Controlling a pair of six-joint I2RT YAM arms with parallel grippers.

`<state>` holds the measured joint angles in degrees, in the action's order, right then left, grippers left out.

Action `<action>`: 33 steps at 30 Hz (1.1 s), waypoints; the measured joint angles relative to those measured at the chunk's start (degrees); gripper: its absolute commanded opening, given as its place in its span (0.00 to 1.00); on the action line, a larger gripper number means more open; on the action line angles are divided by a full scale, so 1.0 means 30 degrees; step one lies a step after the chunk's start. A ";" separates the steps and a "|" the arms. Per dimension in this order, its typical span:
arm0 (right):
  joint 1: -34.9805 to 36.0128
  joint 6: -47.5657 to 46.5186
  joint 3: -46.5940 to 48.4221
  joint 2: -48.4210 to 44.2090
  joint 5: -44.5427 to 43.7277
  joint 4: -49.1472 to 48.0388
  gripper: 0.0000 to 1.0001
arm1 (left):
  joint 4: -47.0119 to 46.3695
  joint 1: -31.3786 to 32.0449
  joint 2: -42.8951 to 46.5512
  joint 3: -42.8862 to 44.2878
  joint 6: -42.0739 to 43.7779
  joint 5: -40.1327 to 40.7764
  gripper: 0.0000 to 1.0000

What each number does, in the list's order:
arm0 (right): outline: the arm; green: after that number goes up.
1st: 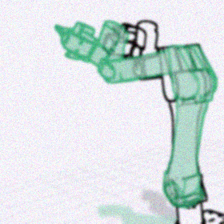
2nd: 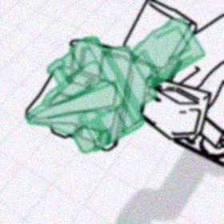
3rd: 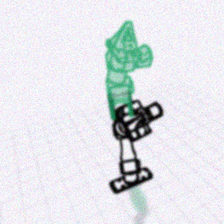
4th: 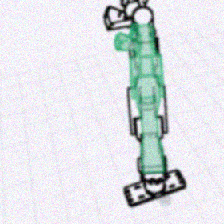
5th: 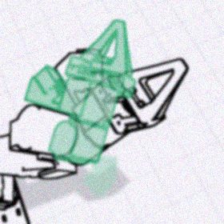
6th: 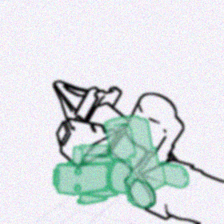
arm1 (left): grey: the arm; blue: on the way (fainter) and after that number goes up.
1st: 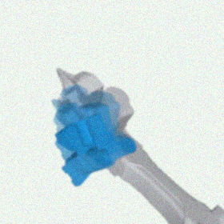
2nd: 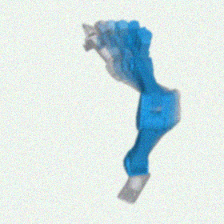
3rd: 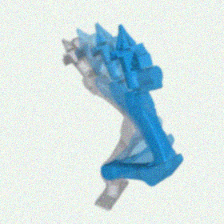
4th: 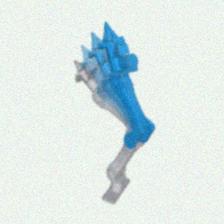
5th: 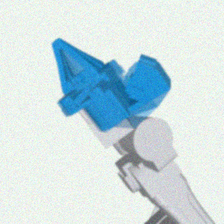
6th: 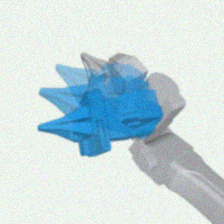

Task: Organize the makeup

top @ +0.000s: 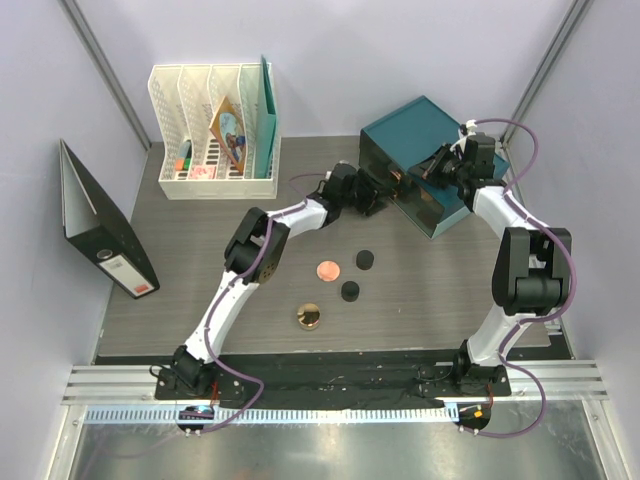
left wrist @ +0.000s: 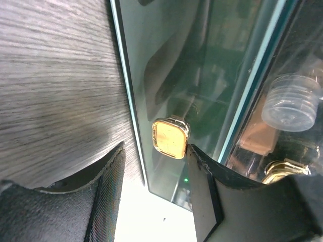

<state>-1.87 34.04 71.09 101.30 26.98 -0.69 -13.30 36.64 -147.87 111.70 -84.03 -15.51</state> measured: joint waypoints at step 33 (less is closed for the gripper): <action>-0.0007 0.0007 -0.0007 0.0109 0.0109 -0.0007 0.01 | 1.1081 -0.0386 0.4415 -0.1494 0.7089 0.2667 0.43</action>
<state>-1.89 34.06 71.07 101.62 27.31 -0.71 19.94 35.48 -134.63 107.22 -62.76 -7.51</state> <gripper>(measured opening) 0.017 0.429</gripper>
